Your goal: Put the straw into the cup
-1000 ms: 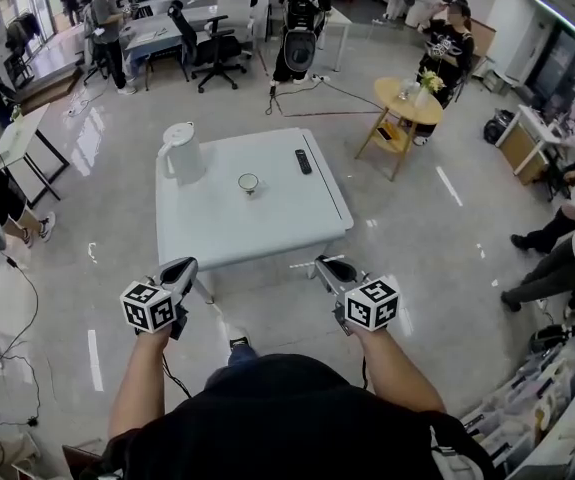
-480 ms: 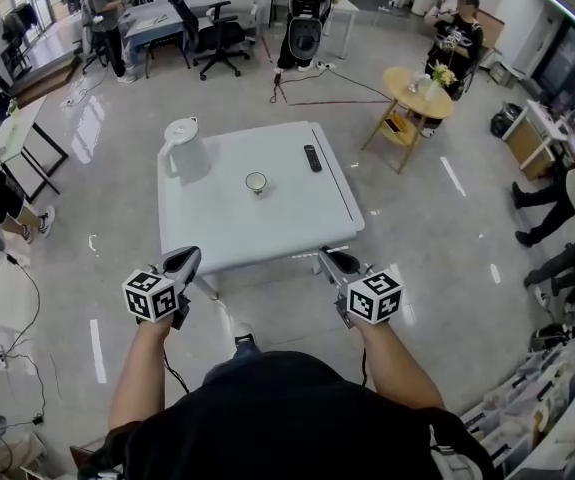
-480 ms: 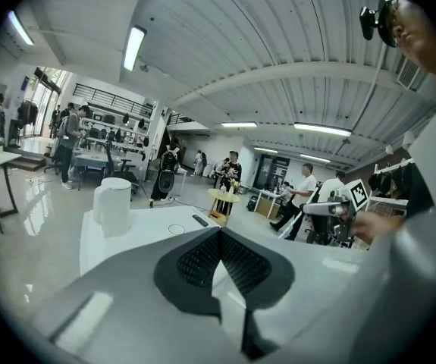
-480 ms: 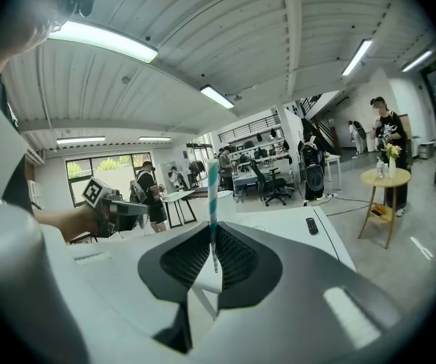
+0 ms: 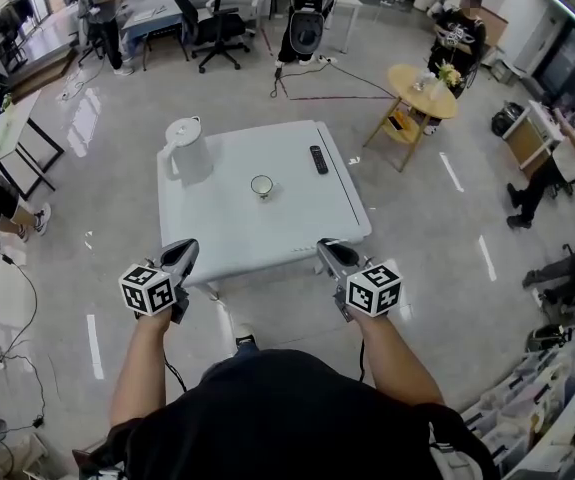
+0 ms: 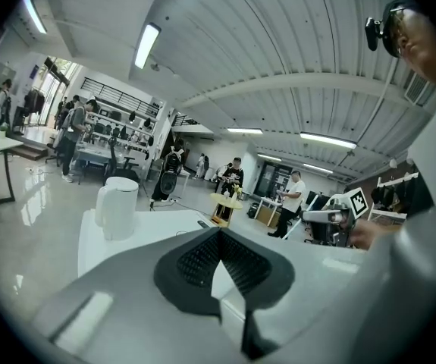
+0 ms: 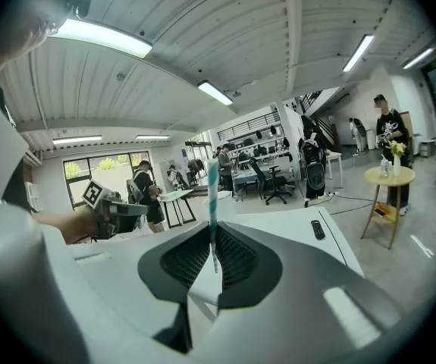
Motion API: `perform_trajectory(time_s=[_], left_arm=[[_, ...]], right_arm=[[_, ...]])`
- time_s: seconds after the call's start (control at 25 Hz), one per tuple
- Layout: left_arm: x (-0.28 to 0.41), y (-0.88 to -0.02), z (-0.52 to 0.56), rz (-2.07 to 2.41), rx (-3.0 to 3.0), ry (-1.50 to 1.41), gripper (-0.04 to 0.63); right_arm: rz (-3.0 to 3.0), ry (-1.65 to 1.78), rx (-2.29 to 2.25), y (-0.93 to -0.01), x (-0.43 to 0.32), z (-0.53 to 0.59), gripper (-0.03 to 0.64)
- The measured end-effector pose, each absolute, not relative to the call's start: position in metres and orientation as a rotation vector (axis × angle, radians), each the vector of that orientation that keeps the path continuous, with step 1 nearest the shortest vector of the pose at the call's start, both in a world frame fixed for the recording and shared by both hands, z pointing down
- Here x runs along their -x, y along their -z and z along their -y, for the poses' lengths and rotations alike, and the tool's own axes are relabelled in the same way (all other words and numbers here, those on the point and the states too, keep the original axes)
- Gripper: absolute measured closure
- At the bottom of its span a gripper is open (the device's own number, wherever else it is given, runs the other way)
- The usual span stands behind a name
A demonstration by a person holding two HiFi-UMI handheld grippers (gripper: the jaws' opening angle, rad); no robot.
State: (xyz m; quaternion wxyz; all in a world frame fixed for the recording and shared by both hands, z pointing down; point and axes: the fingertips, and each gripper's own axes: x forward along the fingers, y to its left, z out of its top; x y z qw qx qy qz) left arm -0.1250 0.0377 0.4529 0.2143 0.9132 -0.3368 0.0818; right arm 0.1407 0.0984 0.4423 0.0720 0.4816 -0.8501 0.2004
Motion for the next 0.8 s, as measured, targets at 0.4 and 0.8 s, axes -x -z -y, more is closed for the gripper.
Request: perform_trajectory(time_s=[0.4, 0.8], left_arm=[[0.136, -0.461, 0.005, 0.930, -2.499, -0.188, 0.594], [0.145, -0.474, 0.038, 0.933, -2.463, -0.217, 0.594]], right_arm=[[2.531, -0.618, -1.442, -0.451, -0.135, -0.061, 0.565], [2.519, -0.641, -1.449, -0.459, -0.126, -0.025, 0.565]])
